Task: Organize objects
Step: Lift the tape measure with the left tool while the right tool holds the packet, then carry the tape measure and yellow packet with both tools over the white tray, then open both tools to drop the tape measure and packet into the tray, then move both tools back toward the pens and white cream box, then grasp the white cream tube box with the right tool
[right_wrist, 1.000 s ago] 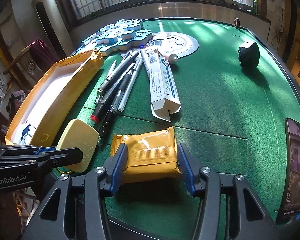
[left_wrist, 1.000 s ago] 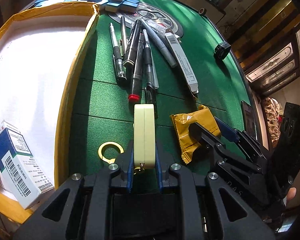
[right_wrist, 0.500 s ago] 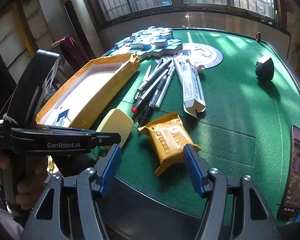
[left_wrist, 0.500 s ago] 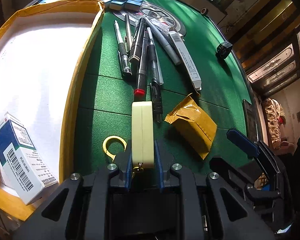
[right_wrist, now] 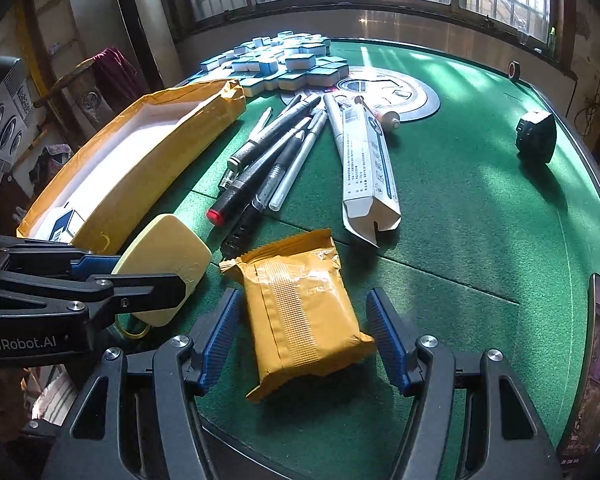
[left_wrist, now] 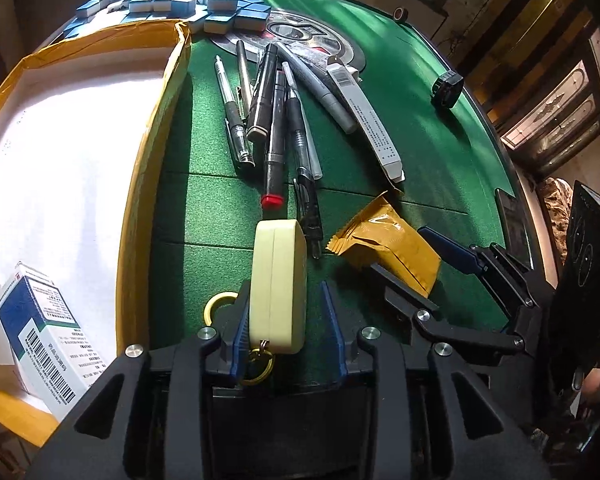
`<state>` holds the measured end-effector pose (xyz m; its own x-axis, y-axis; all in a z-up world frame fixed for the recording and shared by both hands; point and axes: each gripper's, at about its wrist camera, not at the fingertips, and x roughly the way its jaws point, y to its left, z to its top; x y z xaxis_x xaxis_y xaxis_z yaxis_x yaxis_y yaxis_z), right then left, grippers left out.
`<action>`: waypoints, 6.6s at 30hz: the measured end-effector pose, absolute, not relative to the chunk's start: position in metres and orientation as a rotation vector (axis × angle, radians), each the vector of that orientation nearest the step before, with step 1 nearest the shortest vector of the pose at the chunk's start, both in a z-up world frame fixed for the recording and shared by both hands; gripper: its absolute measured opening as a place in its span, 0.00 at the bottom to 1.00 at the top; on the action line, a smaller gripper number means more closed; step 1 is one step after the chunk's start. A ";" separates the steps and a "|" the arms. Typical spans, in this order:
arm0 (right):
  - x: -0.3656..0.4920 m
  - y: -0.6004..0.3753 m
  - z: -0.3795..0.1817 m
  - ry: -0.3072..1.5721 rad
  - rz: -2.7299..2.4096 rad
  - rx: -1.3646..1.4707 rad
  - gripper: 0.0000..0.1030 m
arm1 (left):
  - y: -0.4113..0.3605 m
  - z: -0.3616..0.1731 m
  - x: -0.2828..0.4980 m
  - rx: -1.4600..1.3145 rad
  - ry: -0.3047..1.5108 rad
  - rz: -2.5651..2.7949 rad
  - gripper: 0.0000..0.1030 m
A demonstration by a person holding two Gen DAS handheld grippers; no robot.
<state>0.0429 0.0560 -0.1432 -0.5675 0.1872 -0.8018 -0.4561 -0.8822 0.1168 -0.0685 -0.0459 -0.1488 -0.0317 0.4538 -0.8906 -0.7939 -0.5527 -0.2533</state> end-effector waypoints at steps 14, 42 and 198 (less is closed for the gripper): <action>0.042 0.055 -0.145 0.451 2.437 -1.223 0.39 | -0.046 -0.145 -0.082 -1.309 0.302 1.743 0.17; -0.064 -0.002 -0.086 0.670 2.719 -1.129 0.38 | -0.153 -0.078 -0.198 -1.286 -0.148 1.899 0.17; 0.005 0.161 -0.145 0.963 2.335 -0.990 0.28 | -0.049 -0.104 -0.111 -1.234 0.278 1.954 0.62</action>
